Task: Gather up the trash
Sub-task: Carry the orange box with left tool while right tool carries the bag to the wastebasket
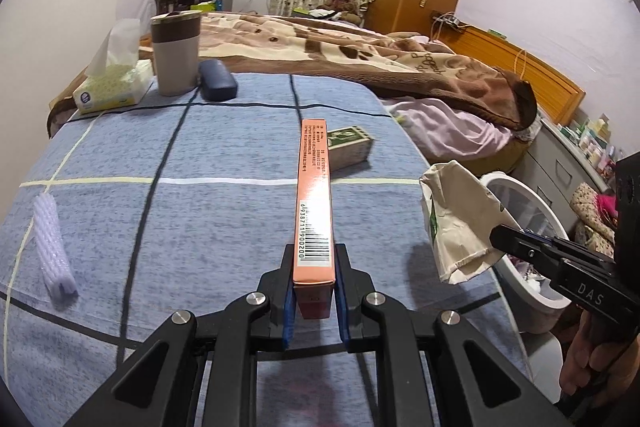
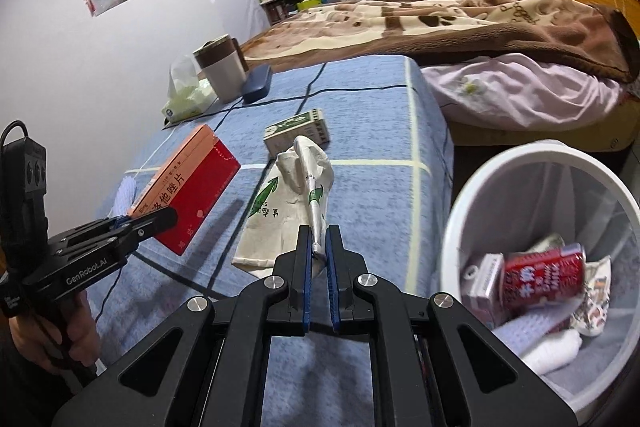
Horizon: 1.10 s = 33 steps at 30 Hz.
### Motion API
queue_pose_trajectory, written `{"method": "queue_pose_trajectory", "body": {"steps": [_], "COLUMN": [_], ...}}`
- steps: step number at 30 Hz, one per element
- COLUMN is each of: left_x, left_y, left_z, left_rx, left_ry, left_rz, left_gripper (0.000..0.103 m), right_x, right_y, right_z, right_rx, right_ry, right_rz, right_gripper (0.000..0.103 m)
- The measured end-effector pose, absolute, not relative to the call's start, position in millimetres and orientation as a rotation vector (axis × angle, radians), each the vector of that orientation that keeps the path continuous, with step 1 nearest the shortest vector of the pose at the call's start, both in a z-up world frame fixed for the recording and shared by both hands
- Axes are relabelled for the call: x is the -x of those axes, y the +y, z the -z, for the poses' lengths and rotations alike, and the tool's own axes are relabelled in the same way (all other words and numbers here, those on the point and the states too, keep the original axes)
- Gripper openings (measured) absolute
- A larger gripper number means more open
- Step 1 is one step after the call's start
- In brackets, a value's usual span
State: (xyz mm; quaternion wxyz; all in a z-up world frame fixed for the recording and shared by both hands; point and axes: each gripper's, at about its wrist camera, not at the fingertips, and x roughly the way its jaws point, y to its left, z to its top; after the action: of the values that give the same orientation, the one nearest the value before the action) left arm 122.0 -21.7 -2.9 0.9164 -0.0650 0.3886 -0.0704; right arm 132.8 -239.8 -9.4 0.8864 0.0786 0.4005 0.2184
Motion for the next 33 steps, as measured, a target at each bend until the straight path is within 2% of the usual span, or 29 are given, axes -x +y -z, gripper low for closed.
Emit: {"method": "queue_pose_trajectory", "body": {"steps": [33], "left_x": [-130.1], "left_y": [-142.4], "left_z": [-4.7], "left_rx": [0.014], "left_ry": [0.820], "left_rz": [0.377], "left_gripper": [0.016], "right_x": [-105.4], "right_y": [-336.6], "right_z": [8.0], "right_rx": [-0.272], "right_ry": [0.781], "right_rz": [-0.225], "right_gripper": [0.007]}}
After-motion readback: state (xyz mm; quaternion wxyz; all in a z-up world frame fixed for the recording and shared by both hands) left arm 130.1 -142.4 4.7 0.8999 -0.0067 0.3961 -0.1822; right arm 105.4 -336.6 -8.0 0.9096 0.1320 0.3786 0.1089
